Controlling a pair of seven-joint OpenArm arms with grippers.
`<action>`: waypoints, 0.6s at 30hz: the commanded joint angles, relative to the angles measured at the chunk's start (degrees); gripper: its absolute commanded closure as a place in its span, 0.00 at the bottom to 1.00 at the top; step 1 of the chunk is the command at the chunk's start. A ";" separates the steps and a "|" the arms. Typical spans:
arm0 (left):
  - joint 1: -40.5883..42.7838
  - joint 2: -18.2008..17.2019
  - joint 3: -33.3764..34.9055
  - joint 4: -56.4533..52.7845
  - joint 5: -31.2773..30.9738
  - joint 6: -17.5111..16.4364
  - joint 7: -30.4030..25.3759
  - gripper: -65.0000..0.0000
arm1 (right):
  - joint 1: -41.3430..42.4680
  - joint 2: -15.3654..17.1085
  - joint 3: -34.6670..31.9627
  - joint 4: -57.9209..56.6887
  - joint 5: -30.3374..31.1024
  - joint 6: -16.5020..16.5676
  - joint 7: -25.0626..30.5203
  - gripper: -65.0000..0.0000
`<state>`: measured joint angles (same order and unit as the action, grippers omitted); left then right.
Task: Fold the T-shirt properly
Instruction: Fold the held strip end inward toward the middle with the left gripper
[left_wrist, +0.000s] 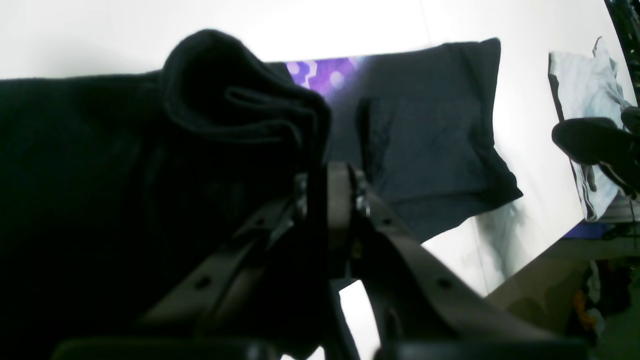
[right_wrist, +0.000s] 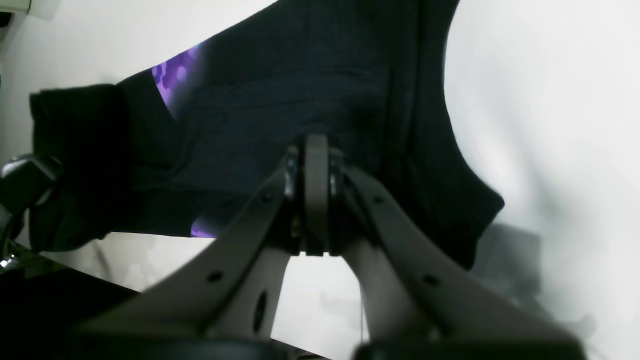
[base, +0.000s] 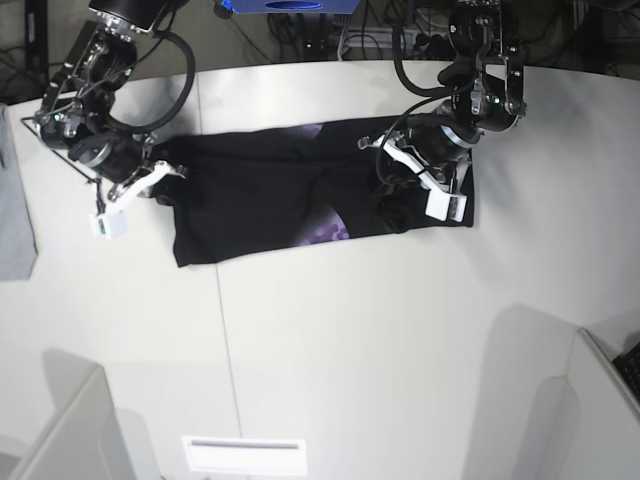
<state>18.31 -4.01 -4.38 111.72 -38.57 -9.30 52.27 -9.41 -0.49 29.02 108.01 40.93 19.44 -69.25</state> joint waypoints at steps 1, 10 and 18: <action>-0.15 -0.08 0.03 1.82 -0.95 0.38 -1.06 1.00 | 0.57 0.45 -0.05 0.96 1.05 0.38 0.81 1.00; -0.68 -0.08 0.12 1.90 -0.86 1.70 -1.06 1.00 | 0.66 0.45 -0.05 0.96 1.05 0.38 0.81 1.00; -1.91 -0.08 0.29 1.64 -0.86 1.70 -0.97 1.00 | 0.66 0.45 -0.05 0.96 1.05 0.38 0.81 1.00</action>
<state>16.58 -4.01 -4.12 112.49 -38.39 -7.42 52.18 -9.37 -0.49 28.97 108.01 40.93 19.44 -69.23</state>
